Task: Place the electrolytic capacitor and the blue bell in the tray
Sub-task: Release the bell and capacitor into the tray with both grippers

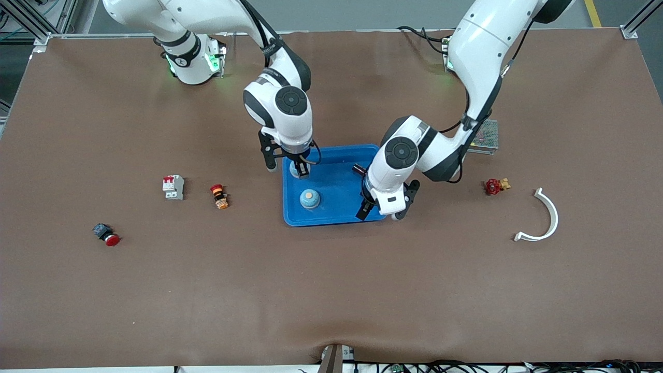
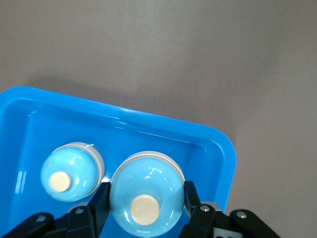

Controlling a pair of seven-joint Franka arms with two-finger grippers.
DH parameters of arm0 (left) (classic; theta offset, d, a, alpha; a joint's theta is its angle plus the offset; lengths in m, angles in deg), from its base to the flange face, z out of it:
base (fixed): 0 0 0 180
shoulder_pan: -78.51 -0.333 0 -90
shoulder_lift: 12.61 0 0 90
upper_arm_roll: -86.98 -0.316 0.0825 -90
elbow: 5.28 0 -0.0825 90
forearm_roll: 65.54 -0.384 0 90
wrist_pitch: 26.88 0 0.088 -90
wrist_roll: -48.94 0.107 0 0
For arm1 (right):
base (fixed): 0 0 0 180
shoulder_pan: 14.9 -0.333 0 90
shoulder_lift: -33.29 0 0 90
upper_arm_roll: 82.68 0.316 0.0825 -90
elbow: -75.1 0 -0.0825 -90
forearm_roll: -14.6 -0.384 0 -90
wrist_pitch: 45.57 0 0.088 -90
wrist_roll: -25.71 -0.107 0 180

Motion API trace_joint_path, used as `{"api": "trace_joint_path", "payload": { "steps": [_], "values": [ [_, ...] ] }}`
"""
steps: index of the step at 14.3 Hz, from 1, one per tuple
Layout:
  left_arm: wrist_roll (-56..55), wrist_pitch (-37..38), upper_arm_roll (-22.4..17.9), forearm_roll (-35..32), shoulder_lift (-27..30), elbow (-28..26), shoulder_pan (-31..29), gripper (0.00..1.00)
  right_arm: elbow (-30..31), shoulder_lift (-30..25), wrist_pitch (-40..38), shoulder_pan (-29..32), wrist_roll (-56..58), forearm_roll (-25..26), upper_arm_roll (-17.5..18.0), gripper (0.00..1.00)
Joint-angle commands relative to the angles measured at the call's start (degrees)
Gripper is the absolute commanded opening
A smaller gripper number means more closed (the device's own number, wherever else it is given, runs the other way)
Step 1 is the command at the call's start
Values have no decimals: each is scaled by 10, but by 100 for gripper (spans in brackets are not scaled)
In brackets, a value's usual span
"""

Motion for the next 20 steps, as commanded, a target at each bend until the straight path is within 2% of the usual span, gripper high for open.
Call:
{"api": "trace_joint_path", "payload": {
  "steps": [1,10,17,18,19,20],
  "values": [
    [22,55,0,-13,9,49,-2,100,-1,21,20,-2,-22,26,-6,0],
    [216,168,-1,-13,112,59,-96,100,-2,37,42,-13,-27,31,-6,0],
    [392,246,-1,-13,164,59,-158,100,-3,53,57,-22,-32,31,-6,0],
    [412,251,-2,-13,165,59,-166,100,-3,53,54,-19,-27,31,-6,9],
    [424,255,-3,-13,165,59,-170,100,-6,52,49,-14,-20,30,-6,90],
    [429,258,-5,-13,166,60,-170,100,-10,52,43,-9,-13,30,-6,100]
  ]
}}
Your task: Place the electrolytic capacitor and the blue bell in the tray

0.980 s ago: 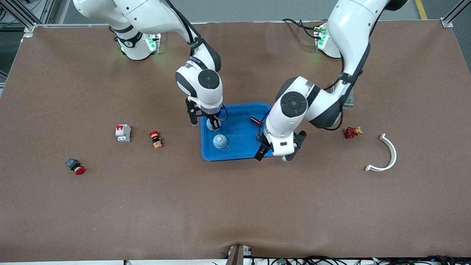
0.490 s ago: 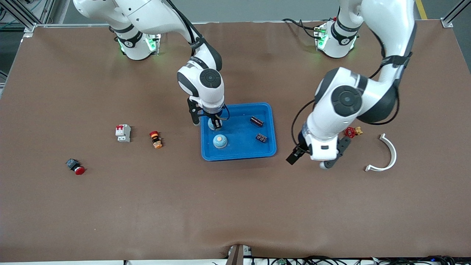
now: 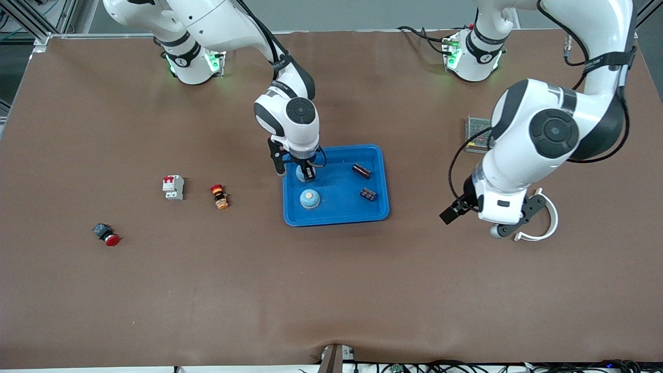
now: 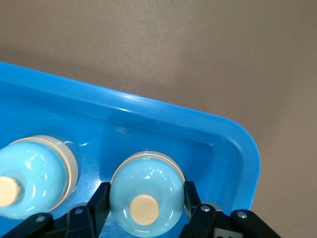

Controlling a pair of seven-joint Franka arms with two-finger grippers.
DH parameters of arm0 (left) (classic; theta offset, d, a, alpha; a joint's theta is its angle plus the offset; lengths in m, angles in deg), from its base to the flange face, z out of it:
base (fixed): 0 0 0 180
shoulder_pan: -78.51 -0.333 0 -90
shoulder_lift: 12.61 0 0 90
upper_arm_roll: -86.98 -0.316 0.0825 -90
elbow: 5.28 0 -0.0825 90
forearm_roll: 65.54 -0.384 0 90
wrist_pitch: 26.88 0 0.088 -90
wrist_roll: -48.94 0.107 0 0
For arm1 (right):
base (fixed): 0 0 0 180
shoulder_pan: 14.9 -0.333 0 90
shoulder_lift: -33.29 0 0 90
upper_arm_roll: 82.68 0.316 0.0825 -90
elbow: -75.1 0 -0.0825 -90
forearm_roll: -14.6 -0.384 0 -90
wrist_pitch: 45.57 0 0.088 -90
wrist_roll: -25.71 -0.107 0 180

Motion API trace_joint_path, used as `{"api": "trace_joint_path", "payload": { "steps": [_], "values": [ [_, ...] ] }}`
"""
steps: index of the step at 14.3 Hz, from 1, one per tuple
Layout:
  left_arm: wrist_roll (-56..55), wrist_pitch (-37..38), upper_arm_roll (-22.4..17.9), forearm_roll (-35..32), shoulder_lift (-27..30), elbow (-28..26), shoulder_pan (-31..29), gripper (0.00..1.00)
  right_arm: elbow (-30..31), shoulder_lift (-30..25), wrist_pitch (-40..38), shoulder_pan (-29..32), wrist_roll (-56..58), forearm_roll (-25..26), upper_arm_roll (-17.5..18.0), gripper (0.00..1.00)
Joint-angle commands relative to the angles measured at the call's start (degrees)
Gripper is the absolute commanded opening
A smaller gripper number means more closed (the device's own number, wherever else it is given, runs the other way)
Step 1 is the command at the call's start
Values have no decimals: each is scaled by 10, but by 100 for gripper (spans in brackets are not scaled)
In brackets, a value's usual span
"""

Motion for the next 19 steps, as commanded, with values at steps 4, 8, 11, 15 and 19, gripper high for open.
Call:
{"api": "trace_joint_path", "payload": {
  "steps": [4,8,11,15,19],
  "values": [
    [111,47,-9,-10,17,9,-25,100,-63,-10,-113,41,82,-8,6,100],
    [192,57,-9,-10,33,19,-50,100,-116,-34,-201,90,269,-93,4,100],
    [254,60,-9,-10,46,16,-74,100,-122,-40,-208,137,392,-92,0,100],
    [320,82,-14,-10,62,19,-100,100,-123,-38,-202,232,566,-83,0,100],
    [398,96,-13,-10,88,19,-125,100,-123,-40,-201,319,734,-75,0,100]
  ]
}}
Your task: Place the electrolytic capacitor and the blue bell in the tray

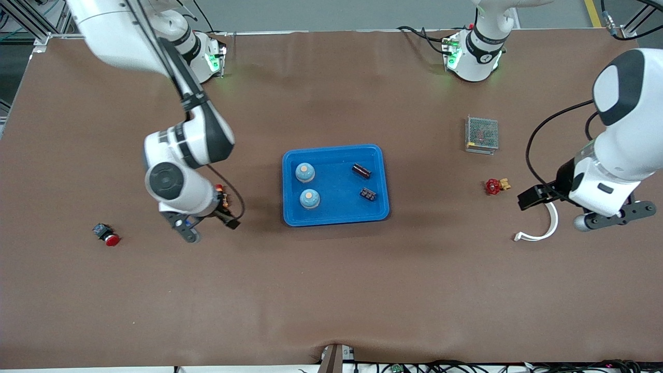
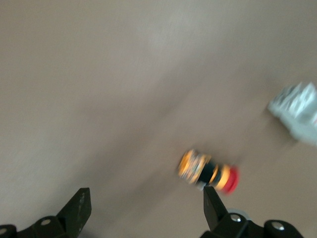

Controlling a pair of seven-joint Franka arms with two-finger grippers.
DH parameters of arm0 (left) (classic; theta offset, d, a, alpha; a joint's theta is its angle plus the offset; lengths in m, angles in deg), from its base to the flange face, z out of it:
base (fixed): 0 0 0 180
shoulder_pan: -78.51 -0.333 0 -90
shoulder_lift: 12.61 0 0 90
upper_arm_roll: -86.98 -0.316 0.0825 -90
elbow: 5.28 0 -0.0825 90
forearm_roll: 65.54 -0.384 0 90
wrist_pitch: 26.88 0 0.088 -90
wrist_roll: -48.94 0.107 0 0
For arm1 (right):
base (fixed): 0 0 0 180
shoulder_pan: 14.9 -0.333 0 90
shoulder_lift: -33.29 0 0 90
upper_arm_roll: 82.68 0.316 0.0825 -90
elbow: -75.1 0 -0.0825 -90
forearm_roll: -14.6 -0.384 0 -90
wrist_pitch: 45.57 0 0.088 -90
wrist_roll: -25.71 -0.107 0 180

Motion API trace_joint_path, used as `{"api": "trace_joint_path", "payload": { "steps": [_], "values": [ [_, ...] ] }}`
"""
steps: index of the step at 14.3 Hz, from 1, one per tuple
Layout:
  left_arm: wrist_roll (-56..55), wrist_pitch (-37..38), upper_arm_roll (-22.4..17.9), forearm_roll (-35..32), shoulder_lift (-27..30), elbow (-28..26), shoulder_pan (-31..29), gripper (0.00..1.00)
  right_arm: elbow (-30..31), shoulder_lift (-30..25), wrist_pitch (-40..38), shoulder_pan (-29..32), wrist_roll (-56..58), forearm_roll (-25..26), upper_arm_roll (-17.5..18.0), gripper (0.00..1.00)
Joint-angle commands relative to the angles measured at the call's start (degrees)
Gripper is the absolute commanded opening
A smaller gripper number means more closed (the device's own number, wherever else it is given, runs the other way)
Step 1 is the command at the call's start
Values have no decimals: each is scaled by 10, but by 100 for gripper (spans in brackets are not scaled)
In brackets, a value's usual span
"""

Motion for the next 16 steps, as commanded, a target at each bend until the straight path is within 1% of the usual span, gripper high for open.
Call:
{"api": "trace_joint_path", "payload": {
  "steps": [1,2,4,5,9,12,14,16],
  "values": [
    [66,17,-3,-9,32,-4,-10,100,-1,-4,-1,56,109,12,11,100],
    [95,19,-27,-8,46,-10,0,100,0,-10,-1,78,158,19,11,100],
    [135,51,-71,-4,73,-25,37,100,3,-29,-8,119,264,20,11,100],
    [150,61,-80,-4,88,-32,46,100,5,-41,-13,137,308,20,11,100],
    [156,123,-81,-2,134,-41,50,100,4,-101,-74,197,457,20,12,100],
    [159,126,-80,2,172,-72,51,100,4,-167,-130,211,515,20,11,100],
    [159,128,-80,4,190,-81,52,100,1,-211,-163,220,544,20,12,100],
    [160,129,-80,11,205,-95,55,100,-2,-253,-195,221,553,21,11,100]
  ]
}}
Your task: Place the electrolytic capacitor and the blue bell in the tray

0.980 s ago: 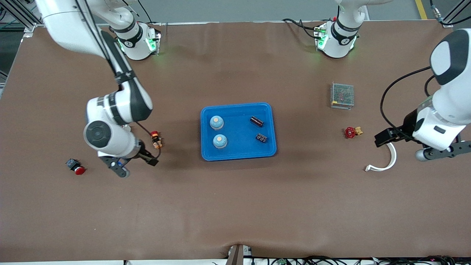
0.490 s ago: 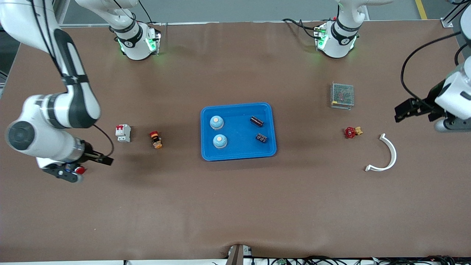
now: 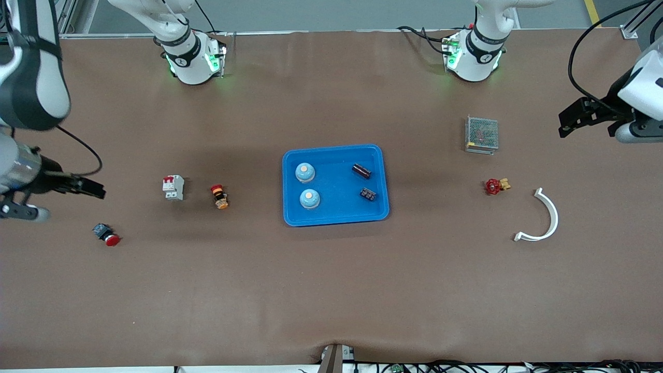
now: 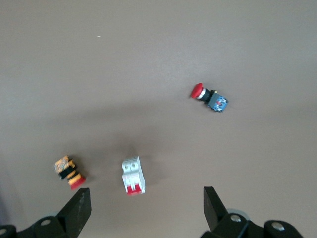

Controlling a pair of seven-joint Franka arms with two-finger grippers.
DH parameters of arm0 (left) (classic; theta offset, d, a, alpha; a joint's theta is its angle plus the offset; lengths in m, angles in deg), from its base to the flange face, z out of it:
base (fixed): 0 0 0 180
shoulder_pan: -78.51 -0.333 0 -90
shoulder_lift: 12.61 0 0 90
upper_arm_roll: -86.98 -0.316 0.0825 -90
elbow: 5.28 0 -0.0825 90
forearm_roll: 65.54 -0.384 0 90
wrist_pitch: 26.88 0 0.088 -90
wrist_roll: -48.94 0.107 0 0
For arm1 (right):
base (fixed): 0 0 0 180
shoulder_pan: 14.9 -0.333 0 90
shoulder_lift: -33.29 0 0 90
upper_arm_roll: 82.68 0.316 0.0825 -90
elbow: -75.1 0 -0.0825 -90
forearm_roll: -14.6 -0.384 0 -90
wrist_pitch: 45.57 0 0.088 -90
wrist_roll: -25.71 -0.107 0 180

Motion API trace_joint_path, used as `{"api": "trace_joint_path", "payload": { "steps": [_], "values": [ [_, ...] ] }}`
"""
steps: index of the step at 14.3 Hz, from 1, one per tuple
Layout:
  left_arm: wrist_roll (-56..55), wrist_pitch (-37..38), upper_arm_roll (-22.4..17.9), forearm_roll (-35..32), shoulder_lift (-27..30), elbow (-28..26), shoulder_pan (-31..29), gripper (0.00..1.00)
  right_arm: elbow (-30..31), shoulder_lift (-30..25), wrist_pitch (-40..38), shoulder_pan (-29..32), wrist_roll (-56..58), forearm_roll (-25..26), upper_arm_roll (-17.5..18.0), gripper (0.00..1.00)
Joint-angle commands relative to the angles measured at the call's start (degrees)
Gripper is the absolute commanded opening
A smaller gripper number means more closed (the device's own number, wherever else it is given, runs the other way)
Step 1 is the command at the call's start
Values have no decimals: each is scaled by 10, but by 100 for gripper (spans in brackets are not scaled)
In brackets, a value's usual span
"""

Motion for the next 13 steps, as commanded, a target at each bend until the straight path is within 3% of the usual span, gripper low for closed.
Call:
{"api": "trace_joint_path", "payload": {
  "steps": [1,6,13],
  "values": [
    [12,-1,-8,10,36,-36,8,100,1,-60,-42,14,18,6,12,100],
    [11,1,-3,17,31,-32,7,100,-160,-60,-174,22,64,17,13,100],
    [12,12,-1,18,22,-19,7,100,-185,-60,-175,23,65,9,14,100]
  ]
}}
